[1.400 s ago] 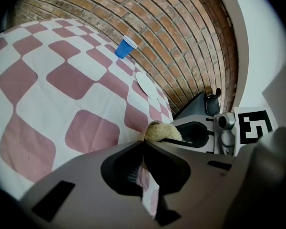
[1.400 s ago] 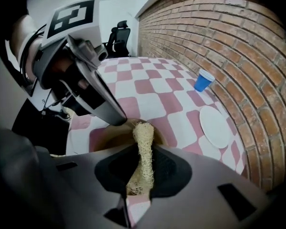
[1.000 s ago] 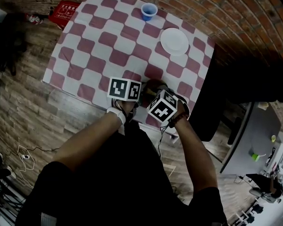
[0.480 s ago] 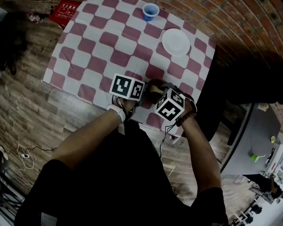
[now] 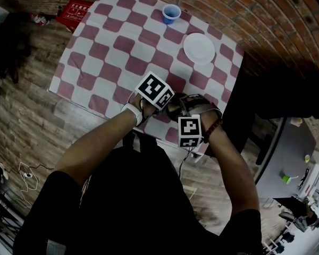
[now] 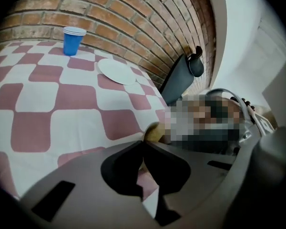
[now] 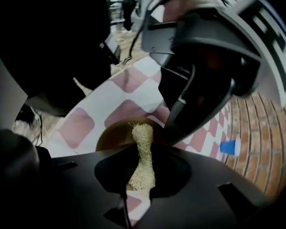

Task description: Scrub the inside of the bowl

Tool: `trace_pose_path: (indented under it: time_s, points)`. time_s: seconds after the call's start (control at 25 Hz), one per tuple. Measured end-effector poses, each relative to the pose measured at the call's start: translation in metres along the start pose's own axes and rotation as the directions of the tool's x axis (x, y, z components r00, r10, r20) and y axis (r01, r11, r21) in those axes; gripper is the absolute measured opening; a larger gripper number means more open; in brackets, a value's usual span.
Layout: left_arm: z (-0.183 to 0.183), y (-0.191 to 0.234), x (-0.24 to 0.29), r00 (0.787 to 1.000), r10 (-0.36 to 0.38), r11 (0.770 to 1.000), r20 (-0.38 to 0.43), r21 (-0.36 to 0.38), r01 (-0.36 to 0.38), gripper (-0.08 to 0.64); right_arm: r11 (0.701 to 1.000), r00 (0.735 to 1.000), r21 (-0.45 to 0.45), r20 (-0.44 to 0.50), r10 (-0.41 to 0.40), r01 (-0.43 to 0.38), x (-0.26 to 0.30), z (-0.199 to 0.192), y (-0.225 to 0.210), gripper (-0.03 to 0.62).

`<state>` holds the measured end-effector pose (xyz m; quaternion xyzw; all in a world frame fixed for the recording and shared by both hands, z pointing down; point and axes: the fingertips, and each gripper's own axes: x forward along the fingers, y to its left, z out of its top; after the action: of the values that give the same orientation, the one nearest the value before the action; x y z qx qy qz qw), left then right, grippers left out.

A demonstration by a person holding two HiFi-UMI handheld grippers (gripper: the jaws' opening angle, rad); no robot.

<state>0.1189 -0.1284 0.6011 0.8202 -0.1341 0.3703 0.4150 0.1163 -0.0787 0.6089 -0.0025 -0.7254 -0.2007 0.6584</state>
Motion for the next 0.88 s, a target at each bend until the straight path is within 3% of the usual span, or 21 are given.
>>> trace_pose_path:
  time_s: [0.08,0.16,0.24,0.28,0.36,0.44,0.48,0.52,0.64,0.68,0.72,0.76,0.8,0.84,0.88]
  points:
    - [0.001,0.000,0.000,1.000,-0.003,1.000,-0.011,0.011,0.003,0.025,0.993,1.000,-0.115,-0.022,-0.018,0.016,-0.001,-0.005,0.002,0.087]
    - [0.002,0.003,0.000,1.000,0.009,1.000,-0.007,0.005,-0.009,0.025,0.997,0.999,-0.078,-0.028,0.017,-0.019,-0.001,-0.007,0.007,0.087]
    - [0.003,0.005,-0.001,1.000,0.014,1.000,0.010,-0.024,-0.014,0.025,0.993,0.996,0.085,-0.011,0.088,-0.087,0.001,-0.007,0.014,0.087]
    - [0.002,0.004,-0.001,1.000,0.012,0.999,0.021,-0.044,-0.011,0.025,0.975,0.992,0.187,0.008,0.124,-0.123,0.002,-0.006,0.017,0.087]
    - [0.002,0.004,-0.001,0.999,0.009,0.997,0.041,-0.075,-0.006,0.025,0.900,0.983,0.394,0.066,0.174,-0.186,0.004,-0.002,0.019,0.087]
    - [0.000,0.003,-0.002,0.999,0.010,0.996,0.051,-0.086,-0.005,0.025,0.772,0.971,0.590,0.139,0.194,-0.238,0.006,0.002,0.015,0.087]
    - [0.000,0.003,-0.002,0.999,0.011,0.996,0.053,-0.086,-0.006,0.025,0.684,0.964,0.680,0.177,0.197,-0.264,0.007,0.003,0.012,0.087]
    - [-0.001,0.003,-0.002,0.999,0.011,0.996,0.053,-0.086,-0.007,0.025,0.583,0.957,0.760,0.215,0.194,-0.289,0.009,0.001,0.009,0.087]
    - [-0.003,0.002,-0.002,0.999,0.009,0.996,0.050,-0.089,-0.005,0.025,0.232,0.935,0.908,0.324,0.145,-0.350,0.009,-0.012,-0.004,0.087]
    - [-0.003,0.002,-0.002,0.999,0.008,0.996,0.049,-0.093,-0.003,0.025,0.136,0.928,0.921,0.352,0.119,-0.366,0.007,-0.016,-0.008,0.087]
    - [-0.004,0.003,-0.002,0.999,0.007,0.995,0.047,-0.097,-0.002,0.025,0.077,0.926,0.924,0.367,0.092,-0.374,0.005,-0.021,-0.013,0.087]
    - [-0.004,0.003,-0.003,0.999,0.006,0.995,0.046,-0.101,-0.001,0.025,0.069,0.928,0.926,0.366,0.066,-0.370,0.001,-0.024,-0.017,0.087]
    - [-0.005,0.004,-0.003,0.999,0.004,0.995,0.046,-0.104,0.000,0.025,0.118,0.936,0.928,0.350,0.041,-0.353,-0.004,-0.027,-0.022,0.087]
    - [-0.006,0.004,-0.003,0.999,0.004,0.994,0.047,-0.107,0.001,0.025,0.224,0.947,0.921,0.322,0.023,-0.318,-0.009,-0.028,-0.027,0.087]
    - [-0.006,0.005,-0.003,0.999,0.003,0.994,0.048,-0.109,0.002,0.025,0.369,0.959,0.890,0.282,0.012,-0.267,-0.014,-0.028,-0.030,0.087]
